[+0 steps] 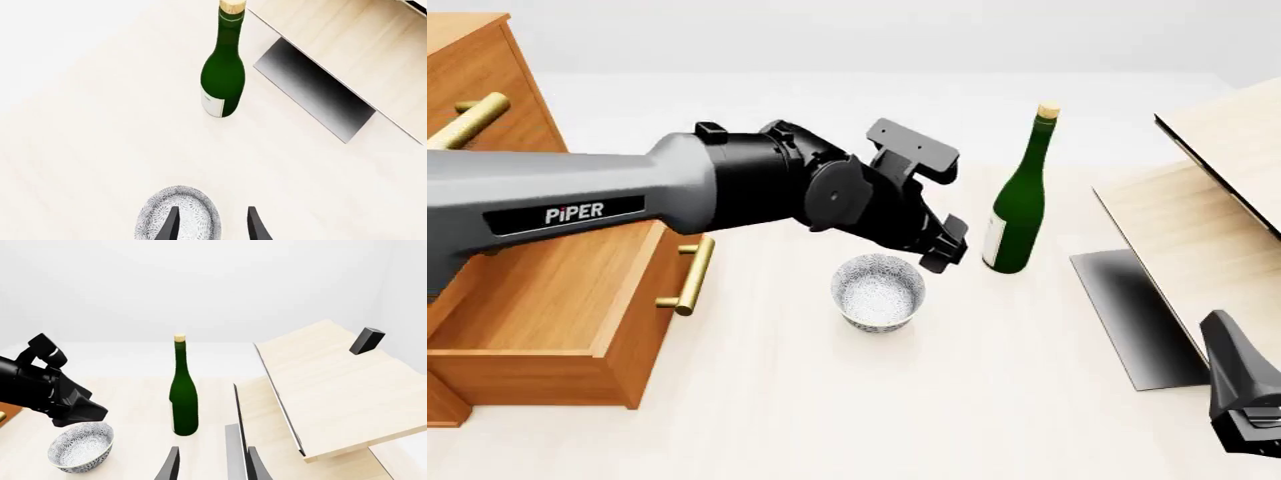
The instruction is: Put the bowl in the bottom drawer of the cabinet.
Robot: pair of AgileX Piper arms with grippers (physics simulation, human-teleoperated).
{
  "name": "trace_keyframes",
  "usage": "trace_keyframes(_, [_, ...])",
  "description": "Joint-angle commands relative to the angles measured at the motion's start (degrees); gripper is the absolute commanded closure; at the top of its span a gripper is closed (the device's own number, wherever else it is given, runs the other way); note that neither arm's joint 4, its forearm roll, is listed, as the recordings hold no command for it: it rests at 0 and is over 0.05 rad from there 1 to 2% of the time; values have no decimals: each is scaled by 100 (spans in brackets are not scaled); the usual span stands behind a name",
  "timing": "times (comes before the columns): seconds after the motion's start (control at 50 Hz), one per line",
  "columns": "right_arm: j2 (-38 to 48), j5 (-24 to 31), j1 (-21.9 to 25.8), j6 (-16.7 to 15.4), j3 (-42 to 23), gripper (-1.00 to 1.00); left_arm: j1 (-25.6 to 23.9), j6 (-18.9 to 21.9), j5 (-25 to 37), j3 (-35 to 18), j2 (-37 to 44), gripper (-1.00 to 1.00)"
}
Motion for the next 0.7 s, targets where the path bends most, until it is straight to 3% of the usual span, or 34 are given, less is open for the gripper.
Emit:
trace_keyframes(0.02, [0, 0, 0, 1, 0, -100, -22, -81, -103, 83, 118, -100])
trace_keyframes(0.7, [0, 0, -1, 2, 0, -100, 35, -226, -449, 335, 471, -100])
